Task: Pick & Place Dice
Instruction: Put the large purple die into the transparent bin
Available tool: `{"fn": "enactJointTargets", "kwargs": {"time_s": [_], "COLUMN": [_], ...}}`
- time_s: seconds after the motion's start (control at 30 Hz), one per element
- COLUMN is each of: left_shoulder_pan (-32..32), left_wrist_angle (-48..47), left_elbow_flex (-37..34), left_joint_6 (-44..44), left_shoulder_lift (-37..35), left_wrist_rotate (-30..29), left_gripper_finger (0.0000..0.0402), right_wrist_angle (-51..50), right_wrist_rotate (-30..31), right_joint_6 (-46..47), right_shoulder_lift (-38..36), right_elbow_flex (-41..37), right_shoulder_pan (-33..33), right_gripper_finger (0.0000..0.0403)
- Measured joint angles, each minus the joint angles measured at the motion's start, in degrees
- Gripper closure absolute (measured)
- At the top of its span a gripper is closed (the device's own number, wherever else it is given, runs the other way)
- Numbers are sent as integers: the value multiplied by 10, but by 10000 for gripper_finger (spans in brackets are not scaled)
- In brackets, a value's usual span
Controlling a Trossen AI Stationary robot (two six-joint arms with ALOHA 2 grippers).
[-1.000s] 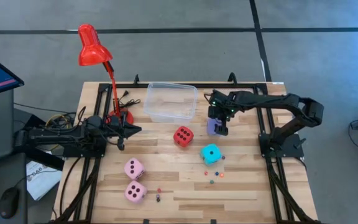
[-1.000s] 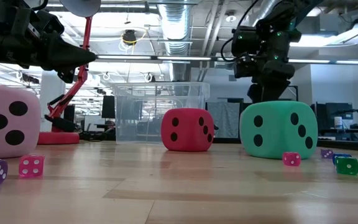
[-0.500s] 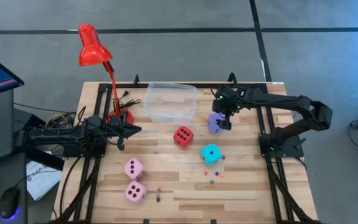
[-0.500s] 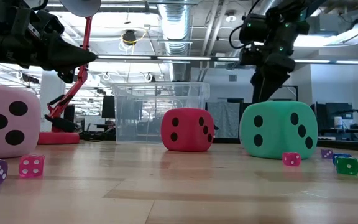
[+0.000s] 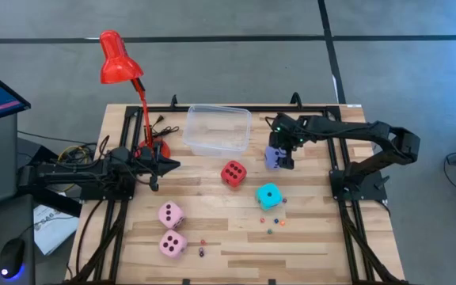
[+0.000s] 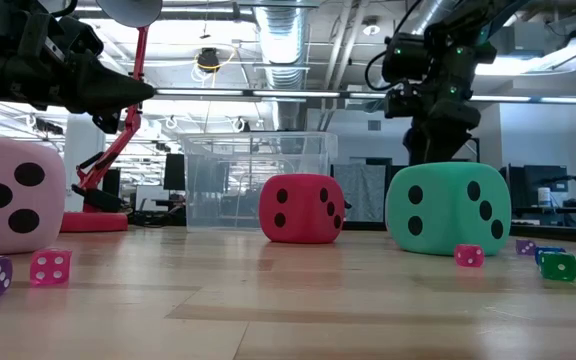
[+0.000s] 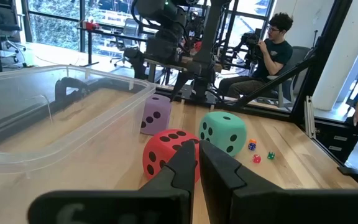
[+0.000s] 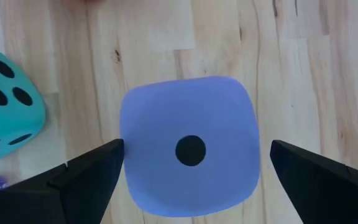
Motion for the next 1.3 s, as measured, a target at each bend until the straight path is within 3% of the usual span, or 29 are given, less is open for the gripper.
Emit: {"fn": "enactJointTargets", "kwargs": {"time_s": [0.77,1.3], "left_shoulder_pan": [0,0], "left_wrist_angle": [0,0], "left_elbow_flex": [0,0], "left_joint_6": [0,0], "left_shoulder_lift": [0,0], "left_wrist_rotate": [0,0], "left_gripper_finger": [390,390], "right_wrist_angle": [-2,49], "right_wrist_rotate": [-30,-19], "right_joint_6": [-4,-8], "right_shoulder_lift": [-3,-7], "right_elbow_flex": [0,-39], "right_shoulder_pan": [-3,-9], "right_gripper_finger": [3,3]}}
